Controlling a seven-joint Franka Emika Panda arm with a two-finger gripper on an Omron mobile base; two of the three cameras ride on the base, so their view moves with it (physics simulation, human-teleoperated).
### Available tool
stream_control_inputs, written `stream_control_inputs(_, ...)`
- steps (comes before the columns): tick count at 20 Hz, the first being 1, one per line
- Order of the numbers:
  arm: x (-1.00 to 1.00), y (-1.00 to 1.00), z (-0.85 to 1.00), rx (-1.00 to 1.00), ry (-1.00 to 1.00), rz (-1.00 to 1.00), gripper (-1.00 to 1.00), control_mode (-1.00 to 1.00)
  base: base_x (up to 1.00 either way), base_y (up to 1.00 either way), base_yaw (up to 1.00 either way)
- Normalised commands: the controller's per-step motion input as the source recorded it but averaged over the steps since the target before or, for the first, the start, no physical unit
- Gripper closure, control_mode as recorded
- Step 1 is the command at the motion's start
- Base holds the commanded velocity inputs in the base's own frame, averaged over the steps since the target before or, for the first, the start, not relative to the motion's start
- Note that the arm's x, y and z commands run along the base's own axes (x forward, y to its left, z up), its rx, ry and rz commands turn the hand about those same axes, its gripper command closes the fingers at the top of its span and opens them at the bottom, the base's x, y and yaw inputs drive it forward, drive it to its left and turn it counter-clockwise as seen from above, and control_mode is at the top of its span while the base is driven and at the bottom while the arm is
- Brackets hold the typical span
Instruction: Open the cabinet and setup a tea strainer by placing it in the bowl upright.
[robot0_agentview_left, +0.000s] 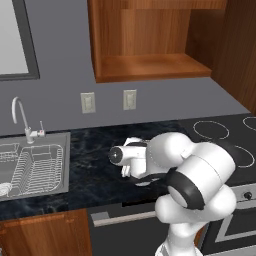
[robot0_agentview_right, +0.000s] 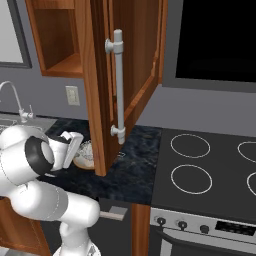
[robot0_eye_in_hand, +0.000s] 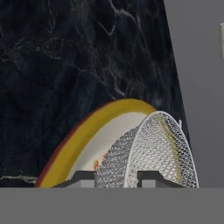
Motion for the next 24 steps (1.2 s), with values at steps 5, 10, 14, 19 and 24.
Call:
stream_control_inputs(5,-0.01,0.0,0.0,0.0,0.0,0.0,1.0,-1.0,0.0,0.0,0.0)
stream_control_inputs(10,-0.01,0.0,0.0,0.0,0.0,0.0,-1.0,-1.0,0.0,0.0,0.0)
stream_control_inputs(14,0.0,0.0,0.0,0.0,0.0,0.0,-1.0,-1.0,0.0,0.0,0.0)
stream_control_inputs(19,-0.01,0.0,0.0,0.0,0.0,0.0,-1.0,-1.0,0.0,0.0,0.0)
stream_control_inputs(24,0.0,0.0,0.0,0.0,0.0,0.0,-1.0,-1.0,0.0,0.0,0.0)
